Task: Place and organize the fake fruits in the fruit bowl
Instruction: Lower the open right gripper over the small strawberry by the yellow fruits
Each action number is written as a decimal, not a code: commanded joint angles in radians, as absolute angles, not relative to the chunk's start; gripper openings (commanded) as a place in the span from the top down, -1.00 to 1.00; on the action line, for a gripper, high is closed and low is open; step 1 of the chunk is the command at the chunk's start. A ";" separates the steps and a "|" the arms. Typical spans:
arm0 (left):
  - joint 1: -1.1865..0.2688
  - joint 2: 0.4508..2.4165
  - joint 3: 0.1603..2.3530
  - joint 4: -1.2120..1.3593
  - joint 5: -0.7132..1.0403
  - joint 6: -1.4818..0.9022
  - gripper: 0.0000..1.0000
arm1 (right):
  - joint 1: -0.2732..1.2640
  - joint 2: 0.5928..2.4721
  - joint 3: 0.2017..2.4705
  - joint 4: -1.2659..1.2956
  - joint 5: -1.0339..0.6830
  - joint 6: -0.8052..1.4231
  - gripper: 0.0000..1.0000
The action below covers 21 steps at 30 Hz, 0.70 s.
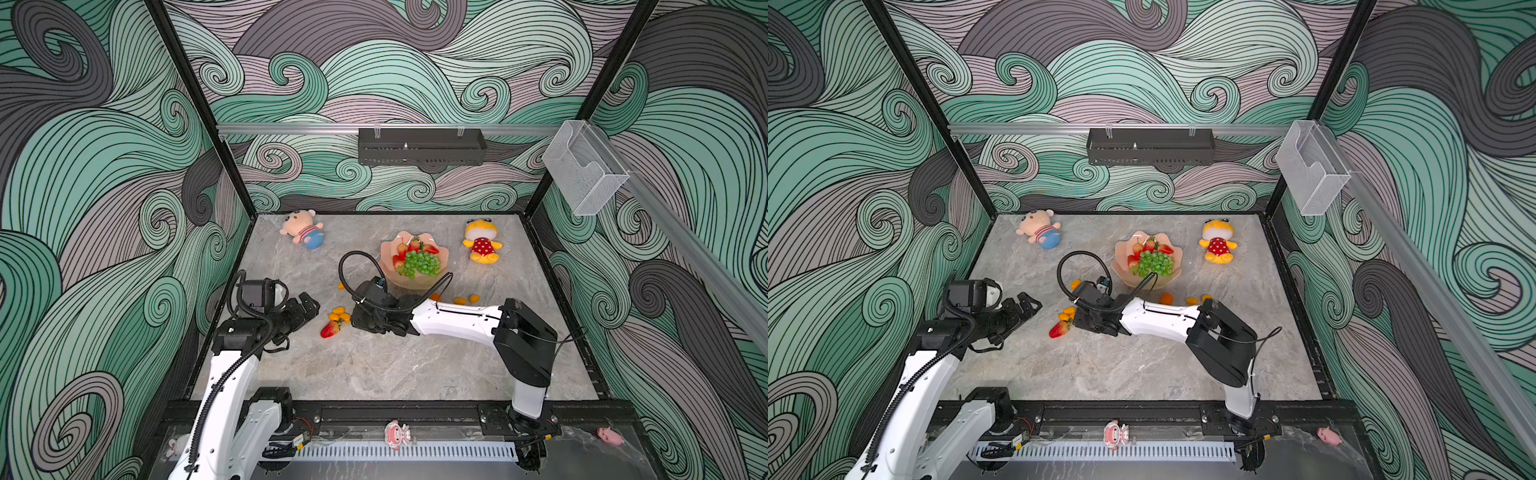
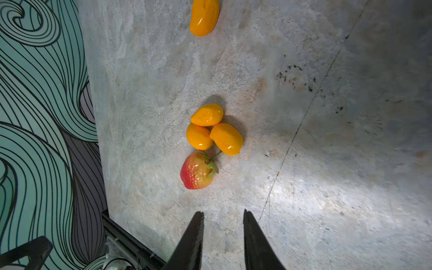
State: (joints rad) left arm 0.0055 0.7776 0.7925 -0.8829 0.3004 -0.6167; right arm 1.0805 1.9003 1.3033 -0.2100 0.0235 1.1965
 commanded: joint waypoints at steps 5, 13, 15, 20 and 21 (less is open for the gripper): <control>0.020 0.774 0.833 -0.913 0.316 -0.579 -0.97 | 1.086 1.987 1.349 -0.150 -0.009 1.258 0.37; 0.019 0.778 0.831 -0.905 0.320 -0.577 -0.97 | 1.082 2.042 1.365 -0.111 -0.052 1.284 0.22; 0.020 0.780 0.829 -0.902 0.321 -0.577 -0.97 | 1.082 2.050 1.366 -0.100 -0.061 1.287 0.20; 0.020 0.783 0.828 -0.902 0.324 -0.574 -0.97 | 1.080 2.062 1.371 -0.080 -0.075 1.287 0.15; 0.020 0.782 0.828 -0.900 0.325 -0.574 -0.97 | 1.079 2.065 1.371 -0.076 -0.077 1.289 0.14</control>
State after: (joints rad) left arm 0.0063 0.7773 0.7986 -0.8837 0.3111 -0.5915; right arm 1.0805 2.0460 1.3483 -0.0940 -0.0643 1.2766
